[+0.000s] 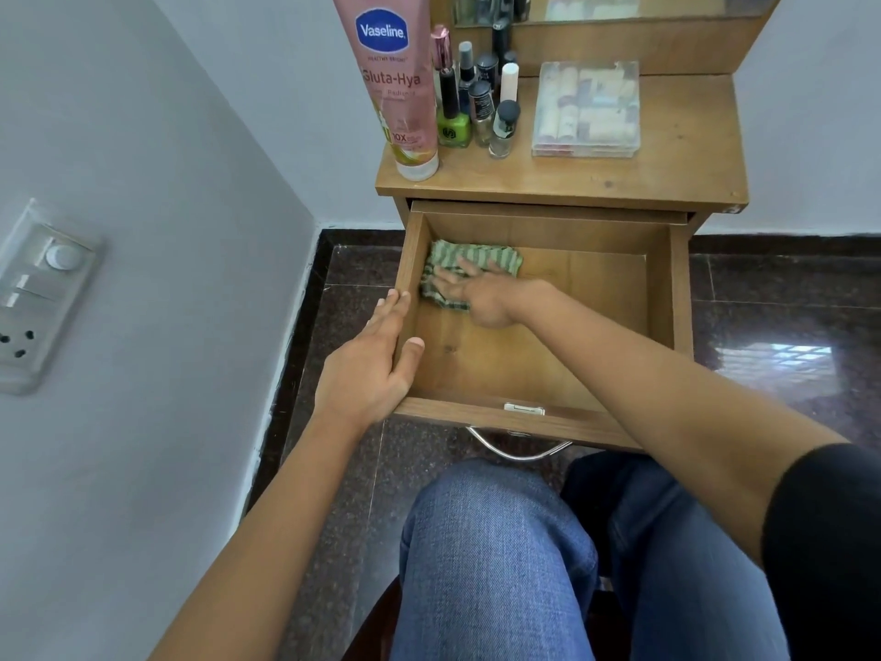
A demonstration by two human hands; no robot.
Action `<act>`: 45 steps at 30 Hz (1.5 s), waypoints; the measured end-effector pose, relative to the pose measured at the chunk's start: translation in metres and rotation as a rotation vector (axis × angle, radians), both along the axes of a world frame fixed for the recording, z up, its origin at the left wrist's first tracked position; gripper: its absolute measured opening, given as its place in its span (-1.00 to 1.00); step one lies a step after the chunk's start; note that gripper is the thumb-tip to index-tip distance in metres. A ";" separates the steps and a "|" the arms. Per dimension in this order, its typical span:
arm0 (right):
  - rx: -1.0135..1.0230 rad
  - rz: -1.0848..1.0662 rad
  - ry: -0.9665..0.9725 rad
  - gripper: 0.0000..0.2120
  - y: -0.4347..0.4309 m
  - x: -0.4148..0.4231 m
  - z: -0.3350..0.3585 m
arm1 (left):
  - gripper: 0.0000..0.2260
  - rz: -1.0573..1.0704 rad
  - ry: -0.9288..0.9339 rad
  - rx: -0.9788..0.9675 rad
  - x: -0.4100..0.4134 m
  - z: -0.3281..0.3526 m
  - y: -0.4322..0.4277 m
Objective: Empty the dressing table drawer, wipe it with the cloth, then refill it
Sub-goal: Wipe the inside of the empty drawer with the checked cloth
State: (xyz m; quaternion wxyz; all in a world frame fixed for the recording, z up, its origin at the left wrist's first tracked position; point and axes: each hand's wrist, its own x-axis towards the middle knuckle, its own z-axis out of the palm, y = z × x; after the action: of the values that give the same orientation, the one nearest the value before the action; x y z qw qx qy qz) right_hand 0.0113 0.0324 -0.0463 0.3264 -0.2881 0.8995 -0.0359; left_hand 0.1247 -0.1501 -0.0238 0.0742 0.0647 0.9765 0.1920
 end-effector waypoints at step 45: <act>0.104 -0.222 0.045 -0.18 -0.025 0.021 -0.005 | -0.45 -0.029 0.024 -0.039 0.003 0.003 0.000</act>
State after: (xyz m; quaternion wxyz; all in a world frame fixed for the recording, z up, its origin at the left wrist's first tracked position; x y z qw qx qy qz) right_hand 0.0327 0.0070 -0.0518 0.3147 -0.1701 0.9336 -0.0185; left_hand 0.1278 -0.1501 -0.0212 0.0664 0.0797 0.9798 0.1711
